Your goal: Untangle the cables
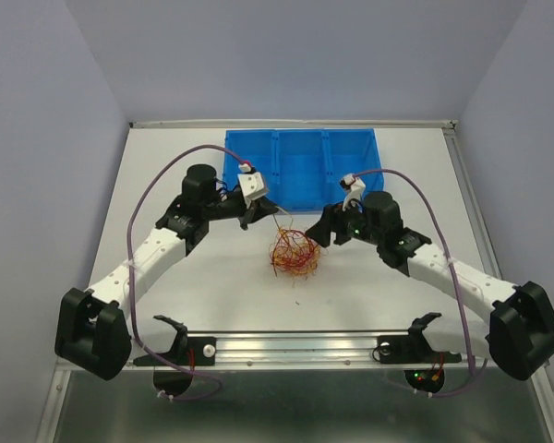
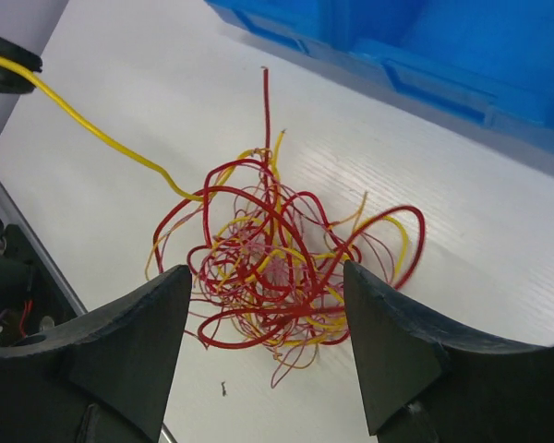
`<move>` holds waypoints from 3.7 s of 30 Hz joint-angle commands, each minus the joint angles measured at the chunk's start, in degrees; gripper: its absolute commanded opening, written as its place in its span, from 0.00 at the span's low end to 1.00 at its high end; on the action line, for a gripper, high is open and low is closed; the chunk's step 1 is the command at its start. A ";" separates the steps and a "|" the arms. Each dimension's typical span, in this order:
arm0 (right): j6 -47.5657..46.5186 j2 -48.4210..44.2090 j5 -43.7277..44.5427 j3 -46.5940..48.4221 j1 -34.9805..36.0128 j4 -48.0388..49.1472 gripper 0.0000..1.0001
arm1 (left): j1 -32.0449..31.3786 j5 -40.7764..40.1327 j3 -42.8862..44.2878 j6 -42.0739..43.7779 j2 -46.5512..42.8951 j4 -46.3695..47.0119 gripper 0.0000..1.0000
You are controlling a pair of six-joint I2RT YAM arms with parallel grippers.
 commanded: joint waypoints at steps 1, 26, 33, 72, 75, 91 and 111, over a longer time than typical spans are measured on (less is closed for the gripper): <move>-3.50 0.67 -2.59 3.21 3.01 8.62 0.72 | -0.71 2.21 3.92 -3.32 -3.79 0.63 0.00; -7.03 1.58 3.92 3.82 12.33 18.99 0.01 | -3.35 2.65 3.13 -5.95 -12.13 -2.53 0.00; -2.89 -7.92 5.93 9.52 12.33 12.51 0.01 | -1.78 -4.74 -0.38 -8.06 -15.03 2.72 0.34; -14.22 22.47 8.22 19.99 14.00 -11.58 0.60 | 3.06 -5.79 0.40 37.73 7.19 -25.91 0.65; -14.58 22.56 8.13 20.43 13.91 -12.99 0.52 | 3.07 -5.44 1.27 36.94 8.07 -25.74 0.64; -14.40 20.36 8.48 20.08 14.00 -13.52 0.01 | 0.96 -7.55 4.18 34.74 14.14 -23.80 0.44; -1.31 5.96 25.09 12.09 13.82 -16.69 0.00 | -0.10 -13.52 21.03 14.10 -13.62 -32.40 0.00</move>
